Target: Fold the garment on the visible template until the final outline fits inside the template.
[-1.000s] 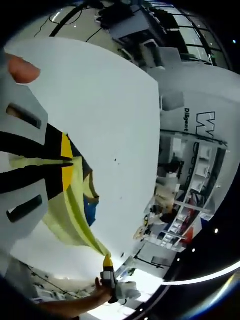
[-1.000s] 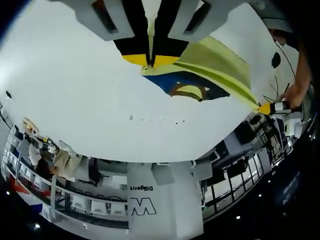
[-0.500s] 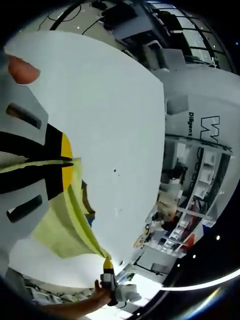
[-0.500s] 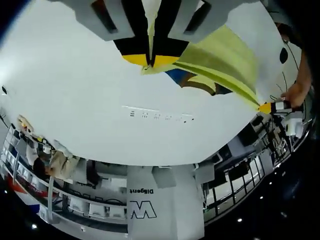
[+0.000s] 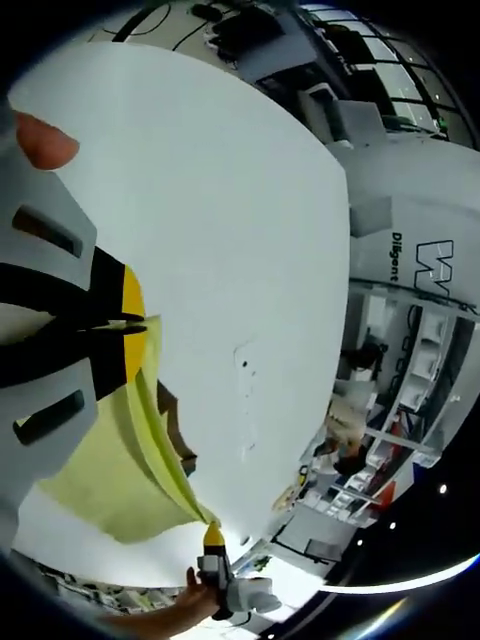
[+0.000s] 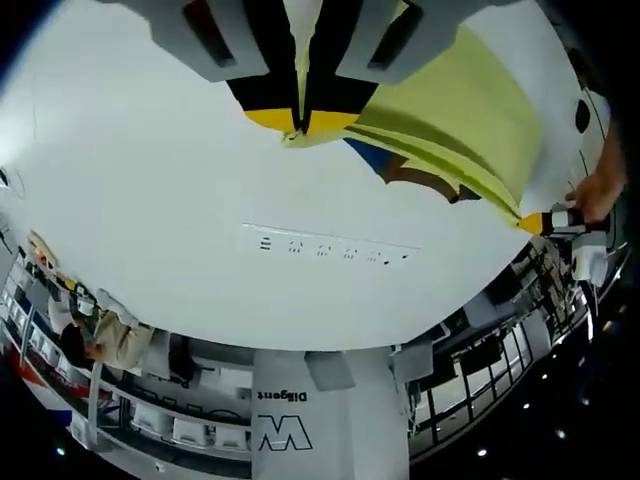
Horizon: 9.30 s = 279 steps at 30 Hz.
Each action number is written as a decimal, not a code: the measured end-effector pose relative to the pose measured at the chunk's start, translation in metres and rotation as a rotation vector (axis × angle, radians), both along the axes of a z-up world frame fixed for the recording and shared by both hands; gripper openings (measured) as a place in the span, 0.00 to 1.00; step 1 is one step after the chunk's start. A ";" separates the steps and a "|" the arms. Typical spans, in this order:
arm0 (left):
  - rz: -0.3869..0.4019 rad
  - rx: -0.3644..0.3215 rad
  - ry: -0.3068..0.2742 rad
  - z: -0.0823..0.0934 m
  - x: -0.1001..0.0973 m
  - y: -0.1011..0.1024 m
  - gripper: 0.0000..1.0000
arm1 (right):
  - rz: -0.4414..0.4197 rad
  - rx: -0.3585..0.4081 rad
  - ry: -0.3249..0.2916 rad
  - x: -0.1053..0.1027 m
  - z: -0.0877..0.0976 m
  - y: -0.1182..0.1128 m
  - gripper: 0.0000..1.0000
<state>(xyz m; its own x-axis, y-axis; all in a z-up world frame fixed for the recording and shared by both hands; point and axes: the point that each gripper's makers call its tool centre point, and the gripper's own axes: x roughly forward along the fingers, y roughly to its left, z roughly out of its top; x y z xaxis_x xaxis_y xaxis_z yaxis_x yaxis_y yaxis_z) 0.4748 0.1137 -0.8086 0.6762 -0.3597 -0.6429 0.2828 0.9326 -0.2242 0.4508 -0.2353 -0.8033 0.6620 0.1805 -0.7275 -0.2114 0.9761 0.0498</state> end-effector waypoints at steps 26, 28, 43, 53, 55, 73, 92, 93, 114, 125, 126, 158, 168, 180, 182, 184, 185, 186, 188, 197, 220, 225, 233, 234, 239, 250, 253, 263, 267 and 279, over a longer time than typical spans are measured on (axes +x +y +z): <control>0.016 0.068 0.047 -0.050 -0.001 0.005 0.00 | -0.019 -0.003 0.047 0.007 -0.061 -0.004 0.00; 0.020 0.062 0.031 -0.050 0.001 0.005 0.00 | -0.018 -0.007 0.047 0.008 -0.062 -0.005 0.00; 0.025 0.093 -0.005 -0.047 0.003 0.007 0.05 | -0.013 0.015 0.029 0.007 -0.058 -0.007 0.04; 0.072 0.114 -0.034 -0.025 0.003 0.031 0.03 | -0.030 0.011 -0.022 0.001 -0.040 -0.017 0.05; 0.073 0.096 -0.057 -0.016 0.000 0.030 0.01 | -0.024 0.008 -0.032 0.000 -0.036 -0.014 0.05; -0.022 0.134 -0.052 -0.038 -0.030 -0.007 0.00 | 0.016 0.016 -0.082 -0.015 -0.038 0.010 0.05; -0.004 0.167 -0.085 -0.043 -0.013 0.003 0.00 | 0.009 0.015 -0.144 -0.016 -0.040 0.001 0.09; -0.002 0.163 -0.084 -0.043 -0.013 0.003 0.00 | 0.001 0.023 -0.149 -0.015 -0.039 -0.001 0.10; 0.006 0.141 -0.088 -0.040 -0.007 0.004 0.00 | -0.153 0.165 -0.116 0.013 -0.045 -0.009 0.00; 0.033 0.117 -0.109 -0.031 0.012 0.005 0.00 | -0.241 0.321 -0.124 0.019 -0.032 -0.004 0.00; 0.034 0.117 -0.108 -0.031 0.013 0.004 0.00 | -0.239 0.320 -0.125 0.019 -0.032 -0.004 0.00; 0.047 0.158 -0.121 -0.025 0.027 0.013 0.00 | -0.191 0.257 -0.156 0.027 -0.022 -0.002 0.02; 0.019 0.158 -0.151 -0.002 0.001 0.013 0.00 | -0.136 0.206 -0.186 0.010 0.003 0.003 0.02; 0.013 0.141 -0.163 0.019 -0.054 0.018 0.00 | -0.095 0.158 -0.197 -0.039 0.019 0.000 0.03; 0.010 0.143 -0.165 0.021 -0.063 0.019 0.00 | -0.093 0.155 -0.189 -0.049 0.017 -0.001 0.03; 0.010 0.140 -0.162 0.021 -0.070 0.020 0.00 | -0.094 0.151 -0.178 -0.060 0.014 -0.003 0.03; 0.011 0.140 -0.161 0.021 -0.071 0.021 0.00 | -0.095 0.150 -0.172 -0.065 0.012 -0.004 0.03; 0.011 0.140 -0.160 0.021 -0.076 0.021 0.00 | -0.100 0.149 -0.160 -0.076 0.008 -0.007 0.03; 0.016 0.137 -0.152 0.021 -0.095 0.025 0.00 | -0.109 0.152 -0.149 -0.089 0.005 -0.008 0.03; 0.036 0.128 -0.141 0.020 -0.128 0.033 0.00 | -0.110 0.141 -0.124 -0.129 0.002 -0.008 0.03; -0.040 0.164 -0.044 -0.026 -0.180 0.020 0.00 | -0.088 0.137 -0.082 -0.177 -0.017 0.004 0.03; -0.055 0.150 -0.035 -0.029 -0.176 0.017 0.01 | -0.084 0.135 -0.076 -0.177 -0.021 0.003 0.04; -0.065 0.129 -0.025 -0.033 -0.172 0.010 0.20 | -0.060 0.141 -0.068 -0.177 -0.028 0.005 0.14; -0.070 0.127 -0.025 -0.034 -0.172 0.009 0.20 | -0.048 0.138 -0.069 -0.177 -0.028 0.006 0.17; -0.077 0.124 -0.023 -0.035 -0.170 0.008 0.19 | -0.017 0.131 -0.078 -0.175 -0.029 0.007 0.25; -0.079 0.115 -0.031 -0.035 -0.163 0.008 0.19 | 0.051 0.099 -0.063 -0.171 -0.043 0.007 0.23; -0.079 0.109 -0.027 -0.036 -0.163 0.007 0.19 | 0.057 0.115 -0.062 -0.167 -0.043 0.009 0.24; -0.088 0.105 -0.019 -0.040 -0.162 0.005 0.17 | 0.121 0.075 -0.057 -0.162 -0.049 0.012 0.09; -0.090 0.104 -0.016 -0.041 -0.161 0.004 0.15 | 0.138 0.060 -0.056 -0.161 -0.050 0.013 0.00; -0.093 0.115 0.001 -0.043 -0.162 0.005 0.00 | 0.153 0.032 -0.063 -0.159 -0.049 0.011 0.00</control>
<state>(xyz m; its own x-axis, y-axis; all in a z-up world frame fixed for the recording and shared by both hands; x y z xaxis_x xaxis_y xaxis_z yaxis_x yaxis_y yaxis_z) 0.3130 0.1190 -0.8513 0.6428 -0.3444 -0.6842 0.3688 0.9220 -0.1177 0.2914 -0.2242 -0.8519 0.6689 0.3053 -0.6778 -0.3613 0.9304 0.0625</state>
